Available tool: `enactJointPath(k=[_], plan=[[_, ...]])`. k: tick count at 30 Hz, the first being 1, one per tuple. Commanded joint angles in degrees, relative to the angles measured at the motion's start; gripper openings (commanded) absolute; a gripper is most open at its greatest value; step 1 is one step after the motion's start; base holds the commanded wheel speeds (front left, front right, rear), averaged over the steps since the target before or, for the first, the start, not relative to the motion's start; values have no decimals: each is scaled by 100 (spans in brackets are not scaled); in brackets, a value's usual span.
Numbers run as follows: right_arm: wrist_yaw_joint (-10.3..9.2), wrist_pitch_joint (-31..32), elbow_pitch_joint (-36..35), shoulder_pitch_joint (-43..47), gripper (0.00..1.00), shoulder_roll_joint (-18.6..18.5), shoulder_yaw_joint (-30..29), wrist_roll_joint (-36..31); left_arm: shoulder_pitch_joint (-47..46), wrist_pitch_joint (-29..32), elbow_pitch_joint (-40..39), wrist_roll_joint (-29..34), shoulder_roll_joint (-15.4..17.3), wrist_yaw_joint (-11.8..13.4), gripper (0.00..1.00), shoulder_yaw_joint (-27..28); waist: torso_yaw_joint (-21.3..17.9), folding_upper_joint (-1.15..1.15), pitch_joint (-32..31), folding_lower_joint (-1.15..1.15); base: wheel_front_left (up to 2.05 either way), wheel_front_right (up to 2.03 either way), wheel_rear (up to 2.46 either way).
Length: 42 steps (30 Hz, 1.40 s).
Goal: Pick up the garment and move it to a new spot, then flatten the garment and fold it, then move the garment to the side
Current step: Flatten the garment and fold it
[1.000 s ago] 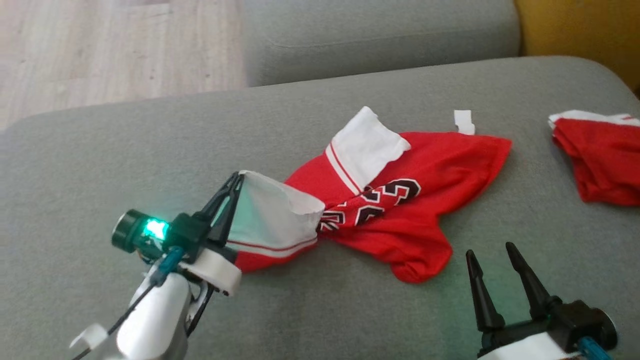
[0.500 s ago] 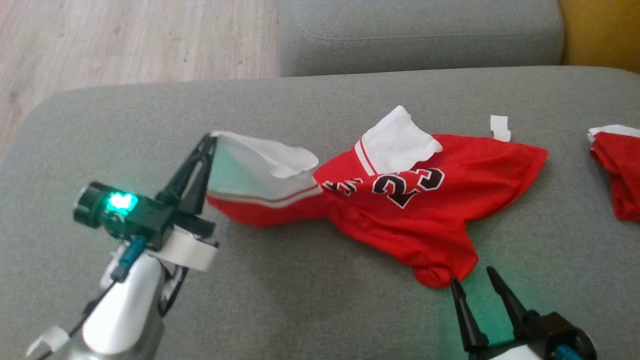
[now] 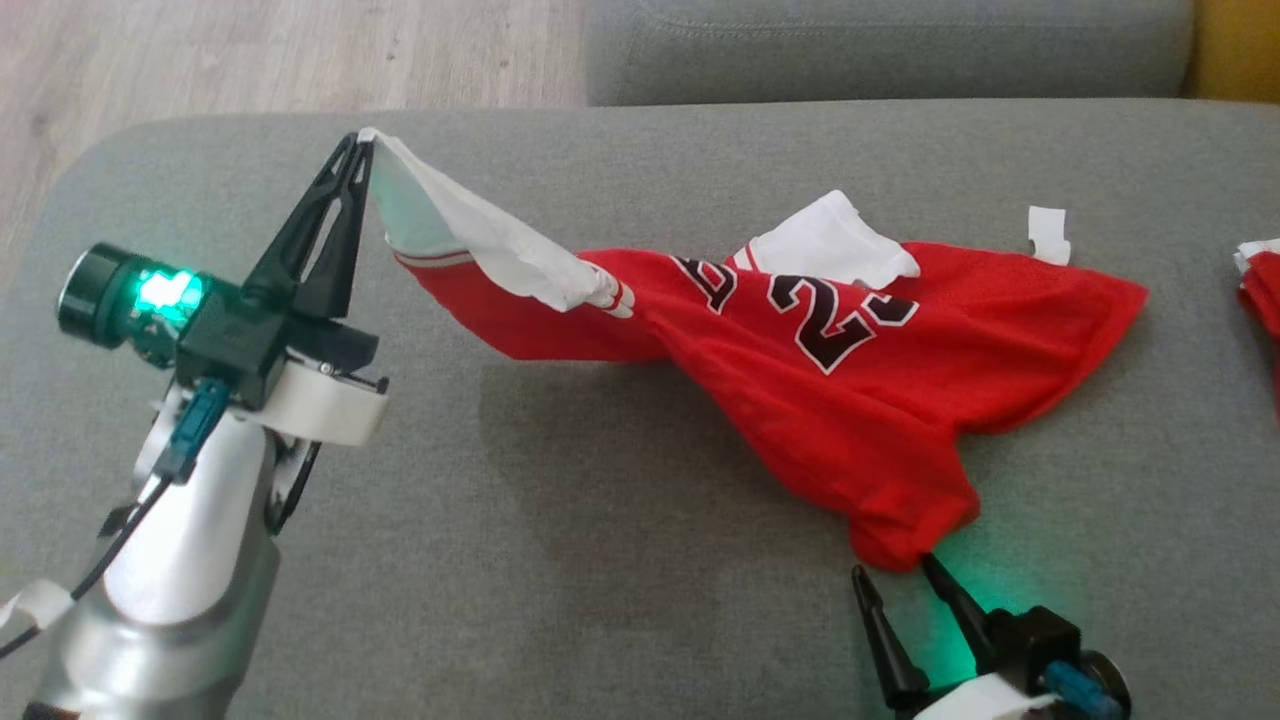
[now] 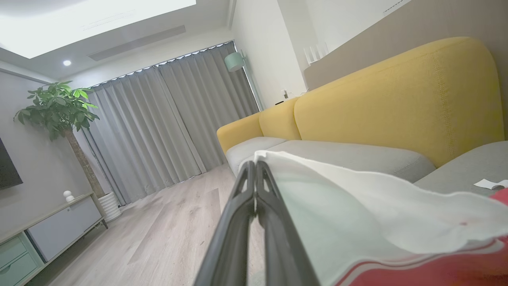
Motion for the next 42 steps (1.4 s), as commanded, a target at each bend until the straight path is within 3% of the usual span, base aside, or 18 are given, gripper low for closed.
enactJointPath(k=[1, 6, 7, 8, 10, 17, 22, 26, 33, 38, 42], plan=[[21, -37, 39, -244, 100, -21, 178, 67, -401, -29, -177, 28, 230, 25, 0, 249, 39, 0, 59, 0, 0, 0, 0], [21, -37, 405, -497, 97, 1, 256, 103, -535, -29, -173, 46, 257, 32, 0, 249, 80, 0, 145, 0, 0, 0, 0], [21, -37, 437, -530, 84, 3, 265, 101, -552, -29, -176, 49, 263, 37, 0, 252, 81, 0, 157, 0, 0, 0, 0], [21, -37, 460, -557, 48, 4, 280, 91, -566, -29, -173, 50, 273, 38, 0, 256, 80, 0, 165, 0, 0, 0, 0], [21, -37, 460, -586, 0, -17, 285, 40, -585, -29, -159, 53, 294, 41, 0, 261, 66, 0, 165, 0, 0, 0, 0], [21, -37, 133, -373, 0, -267, 127, -408, -596, -29, -176, 99, 385, 56, 0, 257, -66, 0, -3, 0, 0, 0, 0], [21, -22, -753, -34, 0, -635, -422, -663, -603, -29, -428, 120, 592, -4, 0, 285, -278, 0, -286, 0, 0, 0, 0], [21, 383, -1844, 15, 0, -1274, -772, -676, -704, -29, -757, 115, 780, -77, 0, 318, -466, 0, -544, 0, 0, 0, 0], [21, 1938, -4077, -405, 0, -2456, -1289, -387, -1186, -3, -1326, 47, 1037, -183, 0, 371, -699, 0, -753, 0, 0, 0, 0], [21, 2771, -4459, -1619, 0, -3502, -1131, 342, -2056, 184, -1287, -185, 1196, -301, 0, 222, -835, 0, -551, 0, 0, 0, 0], [21, 2882, -3981, -2764, 0, -3899, -743, 857, -2722, 257, -912, -522, 1256, -338, 0, 65, -861, 0, -187, 0, 0, 0, 0]])
